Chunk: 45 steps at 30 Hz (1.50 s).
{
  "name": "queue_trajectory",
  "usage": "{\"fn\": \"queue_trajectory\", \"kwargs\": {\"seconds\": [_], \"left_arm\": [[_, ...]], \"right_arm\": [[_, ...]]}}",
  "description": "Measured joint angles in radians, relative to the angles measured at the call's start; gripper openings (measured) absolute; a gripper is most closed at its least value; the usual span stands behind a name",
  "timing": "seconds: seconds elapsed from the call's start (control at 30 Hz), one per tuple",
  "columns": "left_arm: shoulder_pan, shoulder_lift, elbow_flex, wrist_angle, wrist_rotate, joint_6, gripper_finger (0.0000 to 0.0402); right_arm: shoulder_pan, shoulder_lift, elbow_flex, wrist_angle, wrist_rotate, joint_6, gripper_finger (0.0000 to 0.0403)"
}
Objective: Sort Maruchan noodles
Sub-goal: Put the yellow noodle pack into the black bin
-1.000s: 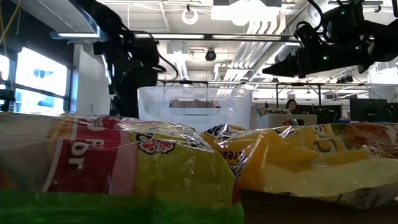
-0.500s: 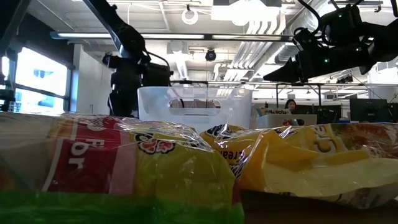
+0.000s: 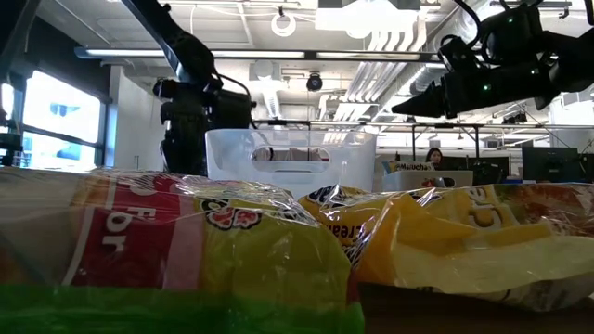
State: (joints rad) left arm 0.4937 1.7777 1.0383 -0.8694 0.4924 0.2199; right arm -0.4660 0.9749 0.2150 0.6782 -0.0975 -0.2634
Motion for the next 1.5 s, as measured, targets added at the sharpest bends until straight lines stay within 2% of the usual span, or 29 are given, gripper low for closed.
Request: {"fn": "queue_trajectory", "kwargs": {"seconds": [0.27,0.47,0.6,0.73,0.9,1.03,1.17,1.27,1.5], "left_arm": [[0.051,-0.189,-0.006,0.046,-0.005,-0.039,0.0004],[0.072,-0.362,-0.090,0.311,-0.013,-0.153,0.0000],[0.076,-0.447,-0.182,0.536,-0.053,-0.222,0.0000],[0.076,-0.503,-0.261,0.690,-0.066,-0.269,0.0000],[0.075,-0.549,-0.316,0.832,-0.073,-0.296,0.0000],[0.076,-0.559,-0.347,0.991,-0.119,-0.322,0.0000],[0.075,-0.558,-0.357,1.070,-0.143,-0.322,0.0000],[0.075,-0.559,-0.357,1.125,-0.152,-0.321,0.0000],[0.075,-0.559,-0.357,1.203,-0.184,-0.340,0.0000]], "right_arm": [[-0.001,0.000,0.019,0.026,0.025,0.029,0.0001],[0.003,0.012,0.114,-0.137,0.027,0.101,0.0026],[0.021,0.071,0.167,-0.166,0.017,0.154,0.0066],[0.033,0.166,0.262,-0.200,-0.020,0.214,0.0113],[0.035,0.315,0.484,-0.359,-0.159,0.237,0.0175],[0.035,0.444,0.700,-0.537,-0.273,0.221,0.0227],[0.032,0.561,0.934,-0.768,-0.322,0.201,0.0265],[0.032,0.651,1.103,-0.932,-0.325,0.186,0.0278],[0.032,0.857,1.465,-1.230,-0.334,0.198,0.0280]]}}
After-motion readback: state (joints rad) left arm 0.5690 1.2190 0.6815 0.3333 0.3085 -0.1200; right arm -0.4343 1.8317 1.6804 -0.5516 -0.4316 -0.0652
